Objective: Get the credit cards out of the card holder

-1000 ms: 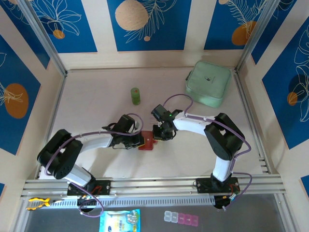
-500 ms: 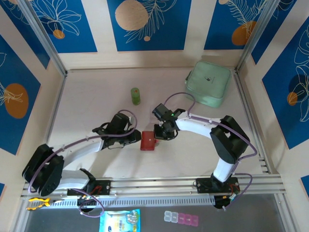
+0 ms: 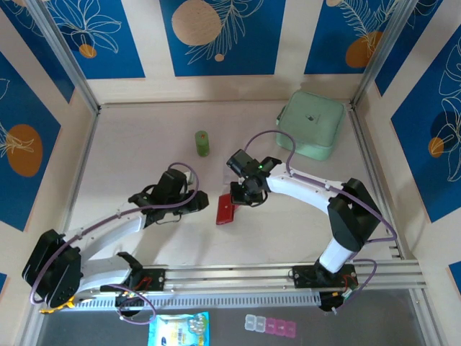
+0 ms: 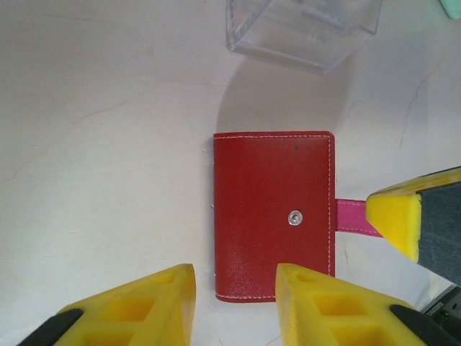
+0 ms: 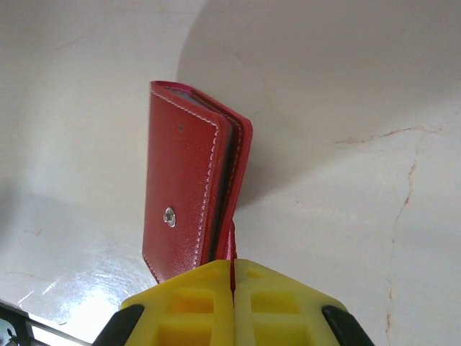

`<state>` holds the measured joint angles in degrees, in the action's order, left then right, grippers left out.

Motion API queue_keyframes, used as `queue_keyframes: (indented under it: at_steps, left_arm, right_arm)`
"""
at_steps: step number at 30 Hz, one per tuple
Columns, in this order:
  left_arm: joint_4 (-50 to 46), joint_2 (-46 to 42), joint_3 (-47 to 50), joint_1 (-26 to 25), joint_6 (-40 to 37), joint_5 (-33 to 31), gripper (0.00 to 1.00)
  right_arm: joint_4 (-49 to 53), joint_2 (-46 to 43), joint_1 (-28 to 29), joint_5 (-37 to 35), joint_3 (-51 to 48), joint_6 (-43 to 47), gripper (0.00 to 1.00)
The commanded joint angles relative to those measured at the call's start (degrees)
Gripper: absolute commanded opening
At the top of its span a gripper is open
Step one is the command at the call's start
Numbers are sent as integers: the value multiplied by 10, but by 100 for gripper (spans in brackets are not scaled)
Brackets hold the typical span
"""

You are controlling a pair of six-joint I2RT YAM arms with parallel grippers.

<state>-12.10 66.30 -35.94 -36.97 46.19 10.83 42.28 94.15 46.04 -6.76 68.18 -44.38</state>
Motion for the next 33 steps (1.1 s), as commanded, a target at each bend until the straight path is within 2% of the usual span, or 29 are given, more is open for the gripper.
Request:
queue_keyframes:
  at_steps: [1, 14, 18, 22, 33]
  left_arm:
    - [-15, -24, 7, 4, -15, -2, 39]
    - [-4, -41, 19, 4, -35, 5, 46]
    - [-9, -24, 11, 4, -51, 13, 48]
    - [27, 10, 11, 4, -46, 39, 47]
    - [99, 135, 3, -6, -15, 110, 28]
  right_arm:
    - [52, -14, 13, -19, 33, 3, 2]
    - [108, 25, 51, -45, 128, 17, 2]
    - [135, 43, 61, -56, 158, 23, 2]
    - [154, 31, 63, -78, 150, 29, 2]
    - [128, -31, 19, -101, 30, 27, 3]
